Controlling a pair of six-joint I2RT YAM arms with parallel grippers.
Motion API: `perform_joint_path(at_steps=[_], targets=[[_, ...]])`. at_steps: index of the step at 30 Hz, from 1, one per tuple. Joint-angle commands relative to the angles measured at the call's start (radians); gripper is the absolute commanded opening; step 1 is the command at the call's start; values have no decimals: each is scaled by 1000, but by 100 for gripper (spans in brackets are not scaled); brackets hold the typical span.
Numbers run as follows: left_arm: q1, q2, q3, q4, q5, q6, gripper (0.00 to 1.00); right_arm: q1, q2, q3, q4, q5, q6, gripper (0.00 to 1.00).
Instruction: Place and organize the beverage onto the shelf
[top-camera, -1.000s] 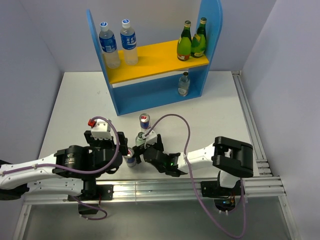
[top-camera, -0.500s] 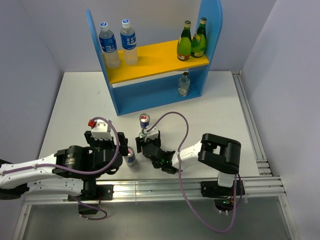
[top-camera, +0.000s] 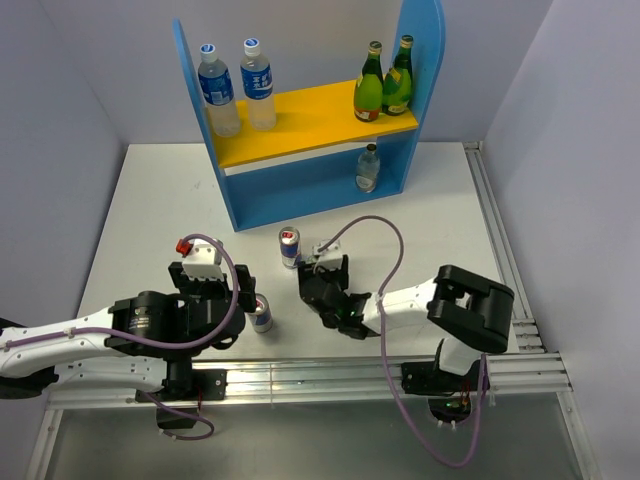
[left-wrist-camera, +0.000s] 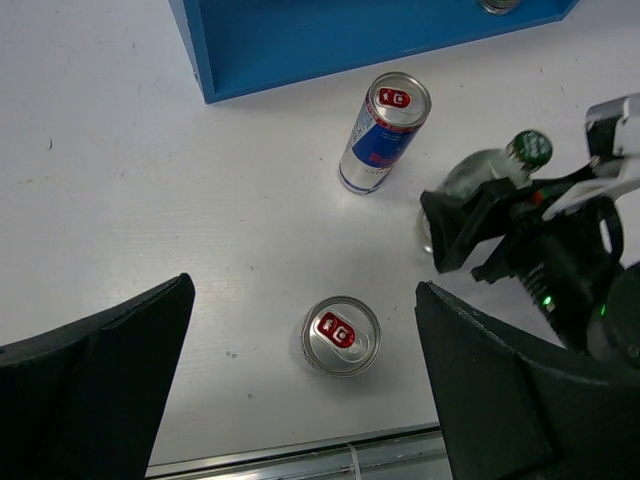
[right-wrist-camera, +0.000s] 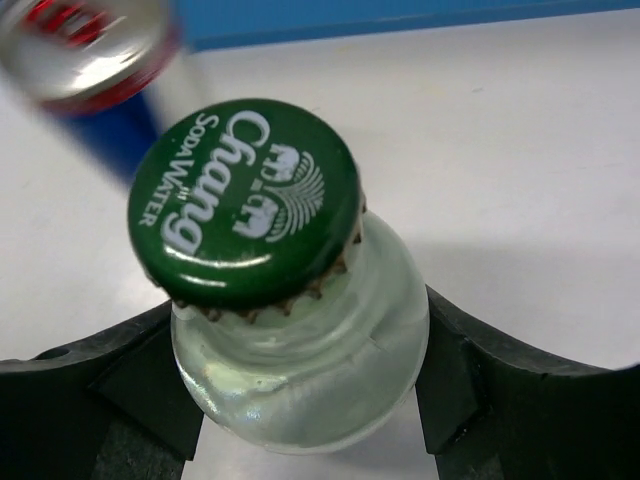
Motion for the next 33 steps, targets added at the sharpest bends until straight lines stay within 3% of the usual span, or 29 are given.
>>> perform_joint_path(at_steps=[1,13,25,33], targets=[[-11,4,38,-9,-29,-11,99,-92,-101,14,53,109,32,0],[-17,-4,35,-7,-25,-12,100,-416,62,232,221,-12,-186,0],[-19,5,33,-9,-27,-15,99,-603,347,673,60,-126,-200,0],[-22,5,35,-13,-29,-18,99,-695,425,793,-43,-179,-126,0]])
